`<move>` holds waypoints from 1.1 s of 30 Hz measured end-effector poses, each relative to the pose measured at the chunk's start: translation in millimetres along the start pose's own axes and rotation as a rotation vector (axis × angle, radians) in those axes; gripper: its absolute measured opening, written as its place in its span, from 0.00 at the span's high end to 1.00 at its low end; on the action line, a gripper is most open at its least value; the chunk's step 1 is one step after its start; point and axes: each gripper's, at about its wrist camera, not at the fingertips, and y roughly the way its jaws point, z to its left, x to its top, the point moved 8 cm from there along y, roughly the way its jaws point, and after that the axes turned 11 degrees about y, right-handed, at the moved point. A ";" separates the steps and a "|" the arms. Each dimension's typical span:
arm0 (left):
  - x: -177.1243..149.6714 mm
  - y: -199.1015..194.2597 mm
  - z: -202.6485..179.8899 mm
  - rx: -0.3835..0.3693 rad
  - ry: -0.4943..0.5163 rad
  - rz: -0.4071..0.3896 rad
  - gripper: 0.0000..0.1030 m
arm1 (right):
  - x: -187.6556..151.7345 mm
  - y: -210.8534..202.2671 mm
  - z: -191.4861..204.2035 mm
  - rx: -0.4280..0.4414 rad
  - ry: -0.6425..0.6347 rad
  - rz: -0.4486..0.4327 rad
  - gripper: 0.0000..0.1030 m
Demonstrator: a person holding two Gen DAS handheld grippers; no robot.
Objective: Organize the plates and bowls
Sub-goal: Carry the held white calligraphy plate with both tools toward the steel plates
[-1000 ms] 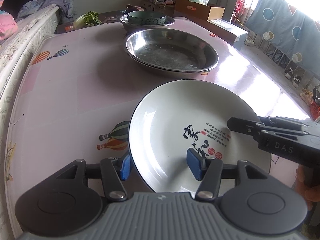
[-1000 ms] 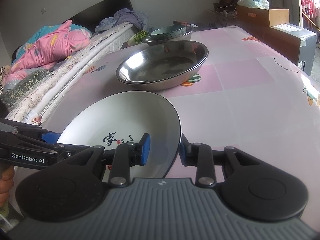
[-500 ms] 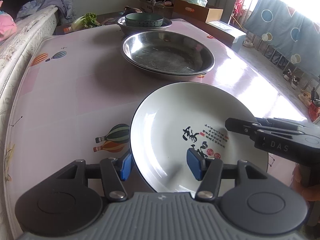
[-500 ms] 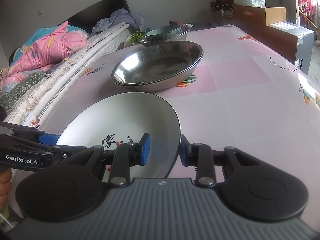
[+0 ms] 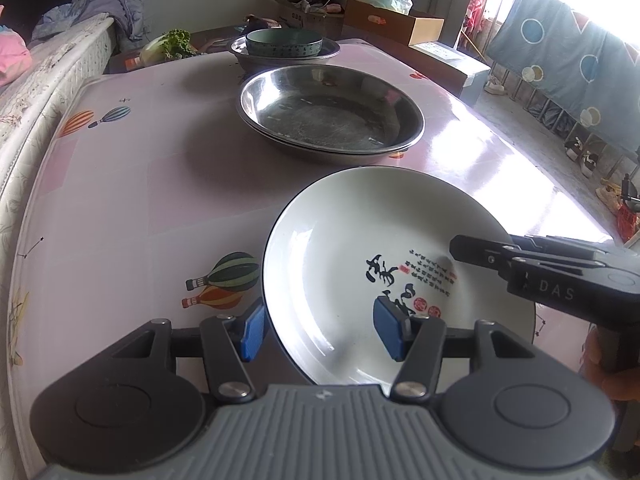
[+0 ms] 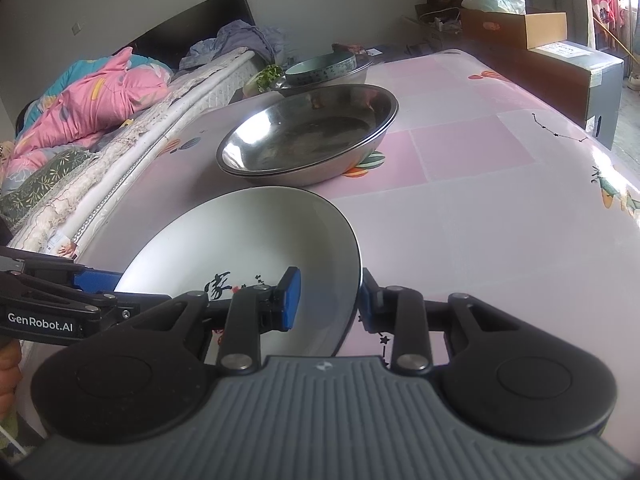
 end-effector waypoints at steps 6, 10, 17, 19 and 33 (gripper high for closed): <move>1.1 -0.5 -2.5 0.000 0.003 -0.002 0.45 | 0.0 -1.1 -1.3 -0.001 0.004 -0.001 0.71; 1.6 -1.3 -4.1 0.002 0.006 -0.003 0.45 | 0.7 -1.3 -2.3 0.000 0.006 -0.002 0.71; 1.5 -2.0 -5.7 -0.005 0.006 -0.004 0.45 | 1.0 -1.3 -2.9 -0.001 0.006 -0.002 0.71; 0.9 -2.1 -6.9 -0.009 0.008 -0.005 0.45 | 2.2 -1.8 -4.3 -0.002 0.008 -0.004 0.71; -1.7 -1.9 -7.2 -0.023 0.043 -0.030 0.45 | 2.3 -1.3 -5.7 -0.010 -0.018 -0.027 0.72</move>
